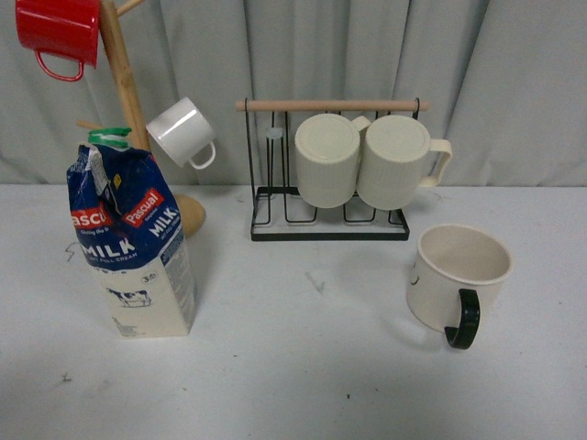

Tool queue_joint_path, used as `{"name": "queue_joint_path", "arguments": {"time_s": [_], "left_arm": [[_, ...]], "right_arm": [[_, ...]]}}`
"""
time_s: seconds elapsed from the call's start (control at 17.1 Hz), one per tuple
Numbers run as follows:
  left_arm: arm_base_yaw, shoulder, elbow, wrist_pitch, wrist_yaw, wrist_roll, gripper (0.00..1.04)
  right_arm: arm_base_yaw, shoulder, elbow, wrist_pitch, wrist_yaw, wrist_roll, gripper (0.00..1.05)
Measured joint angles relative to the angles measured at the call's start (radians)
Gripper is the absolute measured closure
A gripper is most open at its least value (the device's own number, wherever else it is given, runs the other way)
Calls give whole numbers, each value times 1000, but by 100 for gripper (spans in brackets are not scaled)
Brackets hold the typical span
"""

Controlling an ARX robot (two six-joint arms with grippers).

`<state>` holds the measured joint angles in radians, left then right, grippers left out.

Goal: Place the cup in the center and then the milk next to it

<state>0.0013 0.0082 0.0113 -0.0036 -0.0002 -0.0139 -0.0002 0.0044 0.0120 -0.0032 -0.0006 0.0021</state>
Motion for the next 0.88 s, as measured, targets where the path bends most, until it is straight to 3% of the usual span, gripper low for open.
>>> {"name": "queue_joint_path", "arguments": {"time_s": [0.88], "left_arm": [[0,0,0,0,0,0,7]], "right_arm": [[0,0,0,0,0,0,6]]}}
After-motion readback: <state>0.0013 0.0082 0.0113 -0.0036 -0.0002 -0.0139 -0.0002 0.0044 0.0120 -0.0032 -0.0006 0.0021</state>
